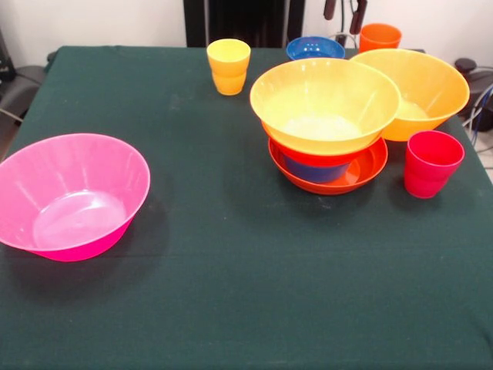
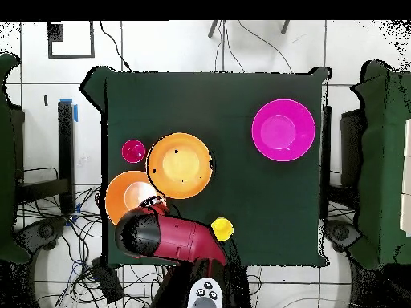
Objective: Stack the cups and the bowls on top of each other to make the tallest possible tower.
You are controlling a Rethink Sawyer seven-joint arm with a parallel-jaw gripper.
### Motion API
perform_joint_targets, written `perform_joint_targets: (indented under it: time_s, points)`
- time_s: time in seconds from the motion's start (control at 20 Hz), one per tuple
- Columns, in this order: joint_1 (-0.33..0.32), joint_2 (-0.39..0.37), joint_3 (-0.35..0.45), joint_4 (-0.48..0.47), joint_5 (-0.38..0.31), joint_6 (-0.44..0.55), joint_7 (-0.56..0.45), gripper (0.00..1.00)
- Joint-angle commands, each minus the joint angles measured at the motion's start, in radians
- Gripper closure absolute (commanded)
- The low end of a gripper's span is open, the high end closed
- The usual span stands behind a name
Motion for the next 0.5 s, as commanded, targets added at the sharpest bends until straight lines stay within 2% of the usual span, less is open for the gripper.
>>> perform_joint_targets:
  time_s: [0.05, 0.5]
  points:
    - [0.004, 0.066, 0.058, 0.024, -0.038, -0.057, 0.073, 0.0]
    - [0.005, 0.074, 0.06, 0.023, -0.038, -0.066, 0.076, 0.0]
